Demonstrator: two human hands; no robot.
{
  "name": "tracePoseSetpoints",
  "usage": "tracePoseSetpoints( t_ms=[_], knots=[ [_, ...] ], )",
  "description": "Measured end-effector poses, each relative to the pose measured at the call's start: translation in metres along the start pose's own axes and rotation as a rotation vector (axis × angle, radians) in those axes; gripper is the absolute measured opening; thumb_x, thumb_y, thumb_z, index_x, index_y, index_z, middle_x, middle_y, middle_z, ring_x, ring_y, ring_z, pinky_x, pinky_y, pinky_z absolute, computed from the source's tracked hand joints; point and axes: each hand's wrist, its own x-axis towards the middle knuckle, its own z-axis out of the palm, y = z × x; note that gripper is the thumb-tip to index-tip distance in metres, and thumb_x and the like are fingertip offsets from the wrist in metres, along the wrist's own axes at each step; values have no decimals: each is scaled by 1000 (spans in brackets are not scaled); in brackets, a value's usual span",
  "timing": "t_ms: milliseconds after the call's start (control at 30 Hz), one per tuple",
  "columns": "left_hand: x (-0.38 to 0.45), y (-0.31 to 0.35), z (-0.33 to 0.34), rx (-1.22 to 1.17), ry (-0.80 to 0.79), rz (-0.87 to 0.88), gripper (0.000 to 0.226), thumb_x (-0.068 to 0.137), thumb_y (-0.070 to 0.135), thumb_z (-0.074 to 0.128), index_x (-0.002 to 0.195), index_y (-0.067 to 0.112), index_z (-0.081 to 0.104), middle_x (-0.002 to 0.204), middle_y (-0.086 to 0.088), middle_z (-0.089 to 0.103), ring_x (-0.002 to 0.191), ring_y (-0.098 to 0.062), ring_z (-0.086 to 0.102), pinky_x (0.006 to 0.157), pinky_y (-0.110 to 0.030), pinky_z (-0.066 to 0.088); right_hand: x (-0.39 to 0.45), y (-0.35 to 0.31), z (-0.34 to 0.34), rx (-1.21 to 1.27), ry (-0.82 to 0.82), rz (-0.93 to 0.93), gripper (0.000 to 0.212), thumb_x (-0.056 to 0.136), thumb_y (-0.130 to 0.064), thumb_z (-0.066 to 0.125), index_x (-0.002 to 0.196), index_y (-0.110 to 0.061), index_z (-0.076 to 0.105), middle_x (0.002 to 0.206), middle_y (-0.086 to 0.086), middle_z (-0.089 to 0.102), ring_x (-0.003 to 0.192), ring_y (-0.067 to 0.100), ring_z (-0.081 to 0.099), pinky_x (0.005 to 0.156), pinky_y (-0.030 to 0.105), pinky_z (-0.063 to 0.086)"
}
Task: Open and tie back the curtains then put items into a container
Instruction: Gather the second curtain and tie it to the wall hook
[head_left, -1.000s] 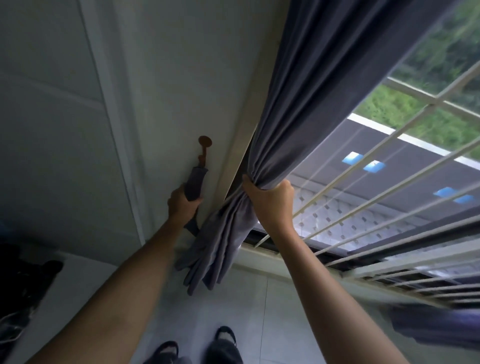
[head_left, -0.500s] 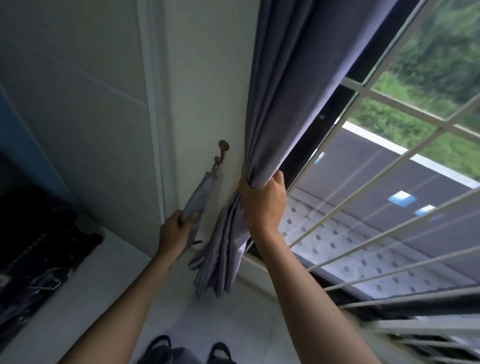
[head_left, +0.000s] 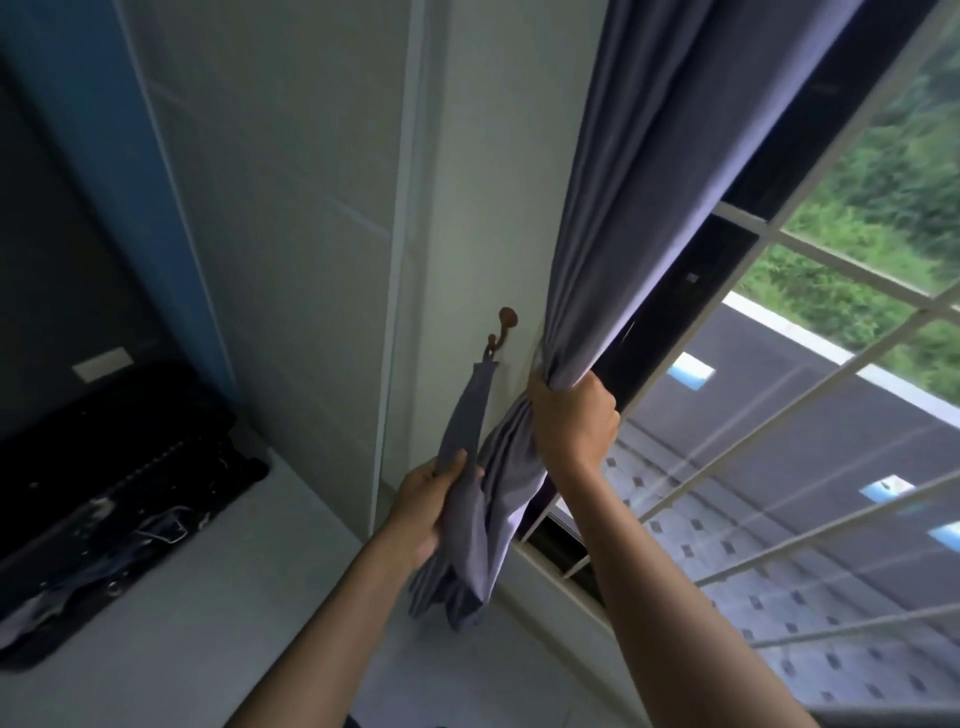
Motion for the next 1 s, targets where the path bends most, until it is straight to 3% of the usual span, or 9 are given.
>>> tracePoseSetpoints(
  t_ms=[100,200,333,467,567,667,800,900,1000],
  knots=[
    [-7,-19,17,-34,-110,-68,31,90,27,62,104,0,67,98,-17,71,91,-27,67,78,-32,55,-6,0,1,2,-25,-7,21,83,-40,60,79,-20,58,70,-3,62,63,19,61,58,31,51],
    [-8,-33,39,-132,-184,-80,31,88,25,59,106,2,67,103,-14,70,98,-25,66,90,-36,50,-13,1,-3,23,-63,26,22,83,-40,62,71,-24,51,64,-6,58,61,17,60,57,33,51],
    [-4,-37,60,-240,-321,-39,21,85,26,60,87,12,77,92,-5,74,87,-12,70,80,-24,52,-14,4,-9,35,-95,16,25,81,-41,64,69,-23,51,65,-4,58,62,19,59,58,35,52],
    [0,-34,80,-37,-149,19,20,94,10,53,101,-4,65,72,-12,70,61,2,66,56,-13,47,-9,10,-14,43,-133,-55,30,83,-38,66,72,-13,55,67,0,60,71,30,62,65,43,55],
    [6,-35,84,96,-134,123,24,89,29,64,94,6,69,75,-14,63,65,1,61,66,-22,42,-4,11,-21,-16,-203,-130,27,84,-37,68,73,-18,53,71,2,61,72,25,62,66,40,54],
    [7,-34,84,120,-135,163,19,88,31,65,100,18,71,95,-2,72,88,-4,64,80,-26,45,3,9,-31,-90,-356,-155,29,76,-36,77,88,-19,56,79,-6,58,71,10,56,62,28,49],
    [10,-30,86,136,-163,198,12,90,28,63,101,28,65,98,7,69,89,5,61,87,-25,47,10,6,-39,-343,-494,-239,37,71,-19,80,101,-9,61,93,4,61,89,23,58,76,38,51],
    [11,-30,87,109,-164,214,11,90,21,64,101,23,66,92,5,68,77,9,63,76,-19,48,10,7,-41,-374,-471,-302,31,74,-11,76,99,2,64,96,17,63,92,34,58,79,43,49],
    [14,-31,90,128,-122,231,9,86,24,68,86,14,69,69,6,67,64,1,62,61,-19,43,10,10,-39,-349,-417,-332,23,79,-6,69,93,10,62,90,26,64,91,46,58,76,48,50]
  ],
)
